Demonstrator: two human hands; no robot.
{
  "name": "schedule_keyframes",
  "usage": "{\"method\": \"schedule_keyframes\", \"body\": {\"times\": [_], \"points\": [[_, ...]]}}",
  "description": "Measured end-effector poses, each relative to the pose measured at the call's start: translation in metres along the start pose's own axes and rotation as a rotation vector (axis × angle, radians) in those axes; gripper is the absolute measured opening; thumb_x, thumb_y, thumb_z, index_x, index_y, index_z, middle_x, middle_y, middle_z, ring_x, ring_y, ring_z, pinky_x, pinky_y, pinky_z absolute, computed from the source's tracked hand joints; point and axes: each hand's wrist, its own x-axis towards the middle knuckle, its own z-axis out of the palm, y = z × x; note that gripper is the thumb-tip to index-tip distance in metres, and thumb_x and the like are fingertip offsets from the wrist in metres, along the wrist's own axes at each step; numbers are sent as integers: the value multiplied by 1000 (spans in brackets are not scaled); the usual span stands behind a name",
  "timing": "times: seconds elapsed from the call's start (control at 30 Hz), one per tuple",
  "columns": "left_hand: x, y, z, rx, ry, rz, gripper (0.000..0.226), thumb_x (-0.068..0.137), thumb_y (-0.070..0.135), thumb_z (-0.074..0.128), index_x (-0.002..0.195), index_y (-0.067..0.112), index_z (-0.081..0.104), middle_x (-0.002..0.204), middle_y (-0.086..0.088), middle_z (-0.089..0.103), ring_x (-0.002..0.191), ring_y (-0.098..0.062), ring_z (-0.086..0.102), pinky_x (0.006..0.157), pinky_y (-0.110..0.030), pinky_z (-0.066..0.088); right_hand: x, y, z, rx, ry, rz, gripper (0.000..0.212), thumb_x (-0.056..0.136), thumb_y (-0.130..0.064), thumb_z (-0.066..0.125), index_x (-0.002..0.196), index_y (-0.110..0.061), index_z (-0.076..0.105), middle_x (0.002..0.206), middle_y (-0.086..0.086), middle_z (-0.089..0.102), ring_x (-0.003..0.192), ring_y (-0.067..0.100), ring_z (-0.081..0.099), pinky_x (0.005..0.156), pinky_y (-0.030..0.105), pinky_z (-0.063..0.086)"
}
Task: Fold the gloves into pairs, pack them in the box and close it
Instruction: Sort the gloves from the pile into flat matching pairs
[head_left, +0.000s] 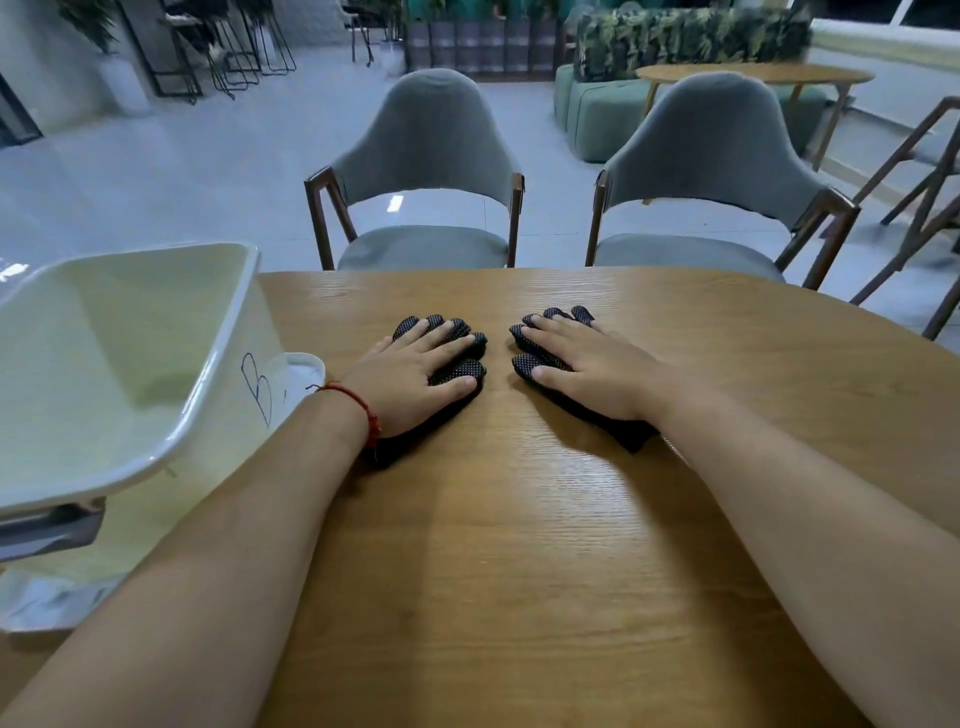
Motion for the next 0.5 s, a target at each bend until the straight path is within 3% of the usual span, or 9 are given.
{"method": "schedule_keyframes", "body": {"times": [0.37, 0.43, 0.5], "points": [[78, -28, -18, 14, -15, -13, 74, 92, 84, 20, 161, 60, 5, 175, 17, -2, 161, -10, -9, 131, -49, 1, 80, 35, -12, -30, 7, -13, 71, 106, -67, 36, 170, -39, 20, 178, -17, 13, 164, 6, 4, 133, 44, 6], [82, -28, -22, 3, 23, -8, 74, 92, 83, 19, 161, 57, 12, 175, 17, 5, 162, -9, -3, 131, -49, 4, 84, 34, -16, -12, 64, -30, 67, 107, -66, 36, 167, -38, 32, 175, -14, 25, 163, 9, 16, 132, 44, 13], [77, -23, -27, 24, 145, 2, 73, 94, 81, 18, 160, 52, 28, 173, 16, 20, 161, -11, 9, 130, -49, 11, 78, 30, -22, -11, 293, -116, 48, 109, -51, 46, 149, -29, 60, 157, -5, 57, 147, 19, 48, 123, 42, 32]]}}
